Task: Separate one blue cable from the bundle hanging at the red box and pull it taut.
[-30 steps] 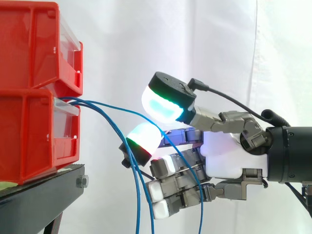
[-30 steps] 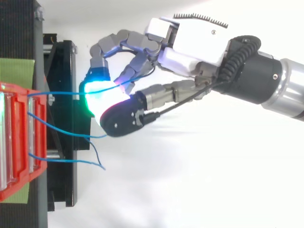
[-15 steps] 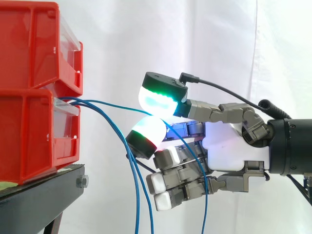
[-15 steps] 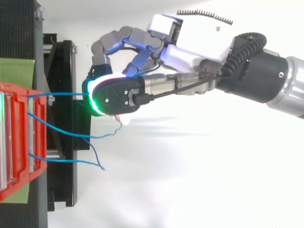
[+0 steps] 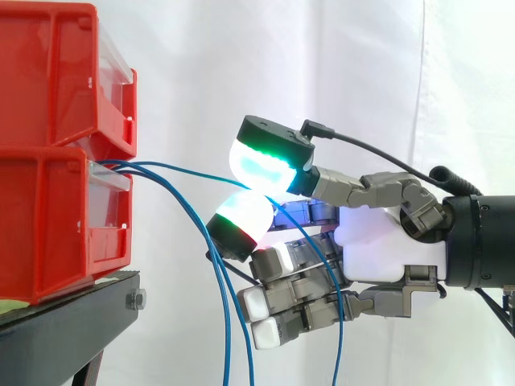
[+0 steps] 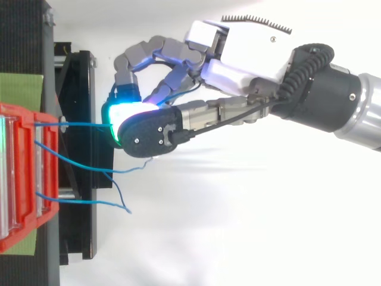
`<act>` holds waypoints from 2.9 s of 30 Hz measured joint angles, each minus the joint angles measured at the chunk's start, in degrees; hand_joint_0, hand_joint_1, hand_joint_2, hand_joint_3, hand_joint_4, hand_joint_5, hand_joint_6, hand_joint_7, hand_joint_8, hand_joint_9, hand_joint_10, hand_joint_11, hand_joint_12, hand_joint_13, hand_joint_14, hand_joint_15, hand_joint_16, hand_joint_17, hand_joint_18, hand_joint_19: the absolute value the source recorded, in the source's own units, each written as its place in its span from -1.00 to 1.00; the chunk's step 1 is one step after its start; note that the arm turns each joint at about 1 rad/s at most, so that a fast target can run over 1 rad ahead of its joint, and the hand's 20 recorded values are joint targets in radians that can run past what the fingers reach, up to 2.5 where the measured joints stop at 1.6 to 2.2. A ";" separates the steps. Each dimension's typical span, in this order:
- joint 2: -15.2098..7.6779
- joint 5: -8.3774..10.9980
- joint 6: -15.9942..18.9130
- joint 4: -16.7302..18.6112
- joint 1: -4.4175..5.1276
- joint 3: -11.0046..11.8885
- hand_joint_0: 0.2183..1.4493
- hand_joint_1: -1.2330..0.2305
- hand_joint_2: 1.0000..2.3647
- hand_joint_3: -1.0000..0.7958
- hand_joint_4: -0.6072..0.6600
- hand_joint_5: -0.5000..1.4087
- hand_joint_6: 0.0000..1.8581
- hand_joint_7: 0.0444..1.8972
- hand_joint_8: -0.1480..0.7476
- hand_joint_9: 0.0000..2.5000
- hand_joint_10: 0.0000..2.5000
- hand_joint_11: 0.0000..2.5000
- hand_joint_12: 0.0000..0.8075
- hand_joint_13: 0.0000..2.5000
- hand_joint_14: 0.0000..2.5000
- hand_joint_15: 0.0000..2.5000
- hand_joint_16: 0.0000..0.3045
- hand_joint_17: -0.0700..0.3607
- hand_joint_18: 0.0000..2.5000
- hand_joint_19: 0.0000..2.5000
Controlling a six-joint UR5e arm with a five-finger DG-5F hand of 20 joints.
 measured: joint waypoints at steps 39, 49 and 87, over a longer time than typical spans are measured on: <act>0.00 0.19 -0.10 0.03 0.24 0.00 -0.25 -0.37 -0.98 -0.19 0.05 -0.66 0.00 0.32 0.07 -0.16 -0.98 -0.19 -0.13 -0.32 -0.98 -0.39 -0.69 -0.18 -0.47 -0.45; 0.00 0.50 -0.18 0.00 0.26 0.00 -0.37 0.17 -1.00 -0.44 0.14 -0.64 -0.06 0.28 0.10 -0.10 -0.98 -0.26 -0.13 -0.29 -0.98 -0.41 -0.69 -0.18 -0.45 -0.46; 0.00 0.63 0.12 -0.08 0.25 0.00 -0.12 -0.34 -1.00 -0.44 -0.03 -0.69 0.00 0.51 0.03 -0.18 -0.98 -0.20 -0.15 -0.34 -0.98 -0.41 -0.70 -0.20 -0.48 -0.46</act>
